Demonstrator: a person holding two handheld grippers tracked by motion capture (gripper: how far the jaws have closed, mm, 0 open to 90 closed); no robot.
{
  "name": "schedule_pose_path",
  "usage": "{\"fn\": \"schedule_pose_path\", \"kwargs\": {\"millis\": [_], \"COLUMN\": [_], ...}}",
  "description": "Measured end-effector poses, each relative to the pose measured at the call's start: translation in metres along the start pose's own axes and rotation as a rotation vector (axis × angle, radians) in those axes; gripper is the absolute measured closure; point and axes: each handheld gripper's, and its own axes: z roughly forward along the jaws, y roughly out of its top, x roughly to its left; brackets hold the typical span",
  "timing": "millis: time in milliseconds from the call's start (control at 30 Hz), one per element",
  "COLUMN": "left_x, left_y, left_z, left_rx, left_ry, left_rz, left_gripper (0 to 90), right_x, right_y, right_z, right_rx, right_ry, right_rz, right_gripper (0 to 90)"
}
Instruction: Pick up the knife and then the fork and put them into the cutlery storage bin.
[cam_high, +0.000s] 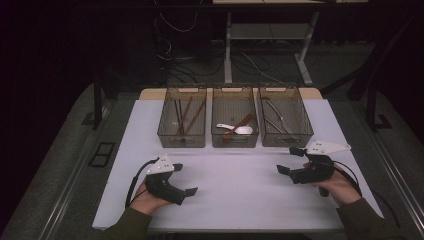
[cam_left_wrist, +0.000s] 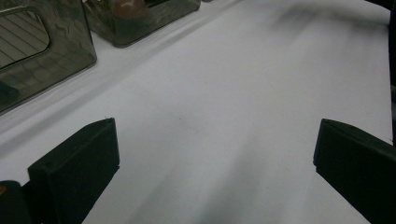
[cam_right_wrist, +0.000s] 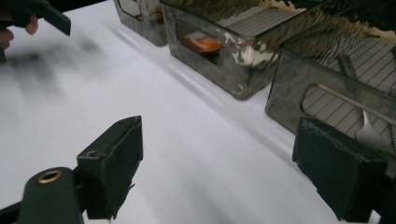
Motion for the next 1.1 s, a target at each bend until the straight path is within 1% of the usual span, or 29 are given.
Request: {"fn": "schedule_pose_path", "kwargs": {"millis": [133,267,333,433,600,800,900,1100], "left_x": [0.0,0.0,0.0,0.0,0.0,0.0,0.0,-0.001], "left_y": [0.0,0.0,0.001,0.001,0.001,0.001,0.001,0.001], "left_z": [0.0,0.0,0.0,0.0,0.0,0.0,0.0,0.0], "left_rx": [0.002,0.001,-0.001,0.002,0.001,0.002,0.003,0.004], "left_ry": [0.0,0.0,-0.001,-0.001,-0.001,-0.001,-0.001,-0.002], "left_rz": [0.002,0.001,0.001,0.002,0.001,0.001,0.001,0.003], "left_gripper": [0.0,0.0,0.0,0.0,0.0,0.0,0.0,0.0], "right_x": [0.003,0.007,0.009,0.011,0.013,0.016,0.017,0.019], "right_y": [-0.007,-0.014,-0.018,-0.022,-0.027,-0.035,-0.041,-0.045], "right_z": [-0.001,-0.002,-0.002,-0.003,-0.007,-0.011,-0.011,-0.008], "right_rx": [0.014,0.017,0.023,0.021,0.014,0.01,0.021,0.052], "right_ry": [0.002,0.007,0.005,0.011,0.015,0.021,0.023,0.027], "right_rz": [-0.006,0.003,-0.001,-0.006,0.004,0.002,0.009,-0.013], "right_gripper": [16.1,16.1,16.1,16.0,16.1,16.1,16.0,16.1]}}
